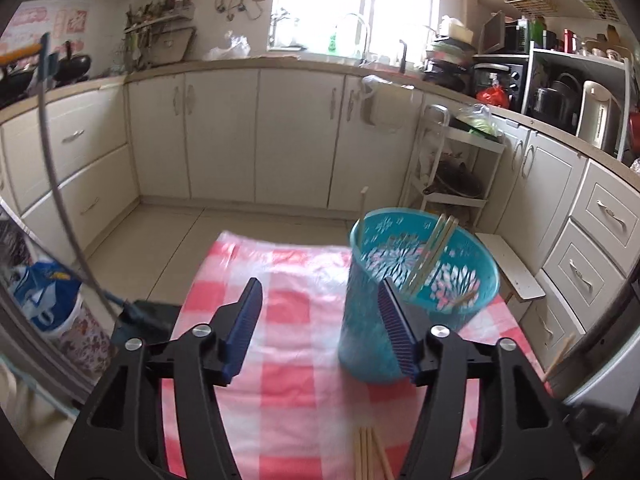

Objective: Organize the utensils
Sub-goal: 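Drop the stick into the basket with the left tool while the right tool holds its stick, then carry the stick over the basket and open the right tool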

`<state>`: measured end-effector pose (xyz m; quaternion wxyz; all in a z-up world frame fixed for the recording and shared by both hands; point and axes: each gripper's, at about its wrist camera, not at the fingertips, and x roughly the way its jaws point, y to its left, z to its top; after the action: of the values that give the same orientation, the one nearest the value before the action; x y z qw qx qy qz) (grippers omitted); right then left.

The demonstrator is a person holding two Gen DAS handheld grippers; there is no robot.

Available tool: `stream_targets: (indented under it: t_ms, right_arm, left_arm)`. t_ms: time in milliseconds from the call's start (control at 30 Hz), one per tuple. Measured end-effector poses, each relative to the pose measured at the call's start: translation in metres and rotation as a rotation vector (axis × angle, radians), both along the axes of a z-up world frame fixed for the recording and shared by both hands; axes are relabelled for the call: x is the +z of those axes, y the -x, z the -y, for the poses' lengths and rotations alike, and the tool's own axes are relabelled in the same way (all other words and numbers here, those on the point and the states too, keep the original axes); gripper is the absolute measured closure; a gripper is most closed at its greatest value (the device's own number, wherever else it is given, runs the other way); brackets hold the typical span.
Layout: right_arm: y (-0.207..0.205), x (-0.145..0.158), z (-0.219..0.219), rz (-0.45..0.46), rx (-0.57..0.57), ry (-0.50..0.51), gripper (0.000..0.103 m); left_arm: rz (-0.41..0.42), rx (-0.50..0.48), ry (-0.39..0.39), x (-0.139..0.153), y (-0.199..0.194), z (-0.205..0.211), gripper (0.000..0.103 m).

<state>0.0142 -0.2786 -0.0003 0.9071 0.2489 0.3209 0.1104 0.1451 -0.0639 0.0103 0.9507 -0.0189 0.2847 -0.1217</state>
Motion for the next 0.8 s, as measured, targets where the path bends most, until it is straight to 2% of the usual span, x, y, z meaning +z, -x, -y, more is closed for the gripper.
stream_targets:
  t_ms: [100,233,467,667,800]
  right_arm:
    - [0.007,0.025,0.002,0.085,-0.007,0.000,0.097]
    - [0.013,0.052,0.000,0.153,-0.014,0.022,0.097]
    - [0.006,0.076,0.007,0.166,-0.034,0.040,0.097]
    - [-0.001,0.125,0.017,0.223,-0.061,0.099,0.097]
    - [-0.020,0.156,0.013,0.258,-0.069,0.160,0.097]
  left_arm:
    - [-0.062,0.023,0.038,-0.011,0.008,-0.013,0.043]
    - [-0.055,0.019,0.026,-0.009,0.008,-0.021,0.043]
    - [-0.066,0.027,0.079,0.002,0.001,-0.030,0.042]
    - [-0.085,0.011,0.058,0.001,0.000,-0.026,0.042]
    - [-0.095,0.010,0.032,0.000,0.001,-0.023,0.039]
